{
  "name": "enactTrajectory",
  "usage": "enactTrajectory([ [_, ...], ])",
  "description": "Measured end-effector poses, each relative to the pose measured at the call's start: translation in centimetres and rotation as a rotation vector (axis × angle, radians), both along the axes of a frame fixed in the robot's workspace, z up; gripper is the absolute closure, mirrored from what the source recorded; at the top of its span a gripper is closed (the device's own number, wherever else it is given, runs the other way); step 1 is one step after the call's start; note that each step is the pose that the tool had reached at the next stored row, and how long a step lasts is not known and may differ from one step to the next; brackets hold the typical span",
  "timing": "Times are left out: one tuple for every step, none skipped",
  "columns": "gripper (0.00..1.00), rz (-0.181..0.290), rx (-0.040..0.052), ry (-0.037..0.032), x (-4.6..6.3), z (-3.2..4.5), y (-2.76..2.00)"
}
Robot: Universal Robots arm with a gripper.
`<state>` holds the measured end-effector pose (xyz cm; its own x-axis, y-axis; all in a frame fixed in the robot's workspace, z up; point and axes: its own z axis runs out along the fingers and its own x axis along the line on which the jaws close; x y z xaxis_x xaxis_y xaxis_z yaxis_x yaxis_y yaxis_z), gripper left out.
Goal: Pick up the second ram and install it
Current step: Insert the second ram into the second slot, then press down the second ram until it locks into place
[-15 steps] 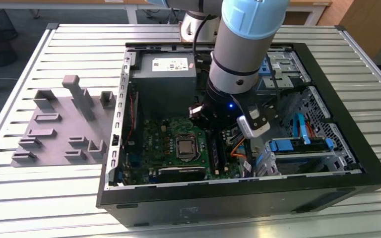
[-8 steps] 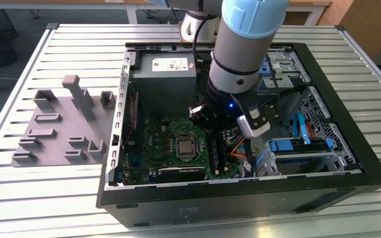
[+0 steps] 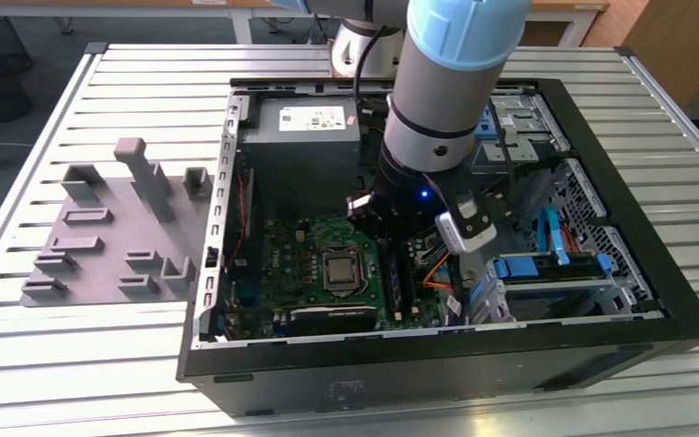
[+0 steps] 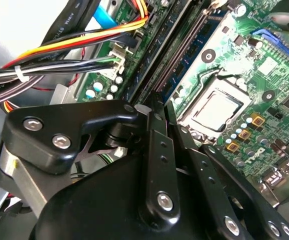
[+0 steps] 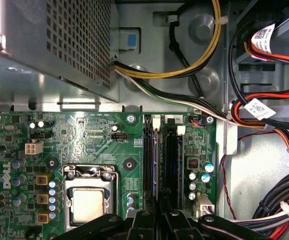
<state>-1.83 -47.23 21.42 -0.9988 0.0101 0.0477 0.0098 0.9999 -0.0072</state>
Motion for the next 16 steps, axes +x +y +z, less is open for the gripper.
enactTrajectory([
  [0.86,0.0,0.0,0.0,0.0,0.0,-0.02],
  [0.86,0.0,0.0,0.0,0.0,0.0,-0.03],
  [0.86,0.0,0.0001,0.0,0.0,-0.01,-0.06],
  [0.86,0.0,0.0,0.0,0.0,-0.01,-0.06],
  [0.86,0.0,0.0001,0.0,0.0,-0.01,-0.06],
  [0.86,0.0,0.0001,0.0,0.0,-0.03,-0.06],
  [0.86,0.0,0.0003,-0.0001,0.0,-0.06,-0.06],
  [0.86,0.0,0.0003,-0.0001,0.0,-0.09,-0.06],
  [0.86,0.0,0.0001,0.0,0.0,-0.12,-0.06],
  [0.86,0.0,0.0001,0.0,0.0,-0.15,-0.06],
  [0.86,0.0,0.0001,0.0,0.0,-0.19,-0.06],
  [0.86,0.0,0.0,0.0,0.0,-0.23,-0.06],
  [0.86,0.0,-0.0001,0.0001,0.0,-0.26,-0.06],
  [0.86,0.0,-0.0002,0.0001,0.0,-0.3,-0.06],
  [0.86,0.0,-0.0002,0.0001,0.0,-0.34,-0.06],
  [0.86,0.0,-0.0003,0.0001,0.0,-0.38,-0.06],
])
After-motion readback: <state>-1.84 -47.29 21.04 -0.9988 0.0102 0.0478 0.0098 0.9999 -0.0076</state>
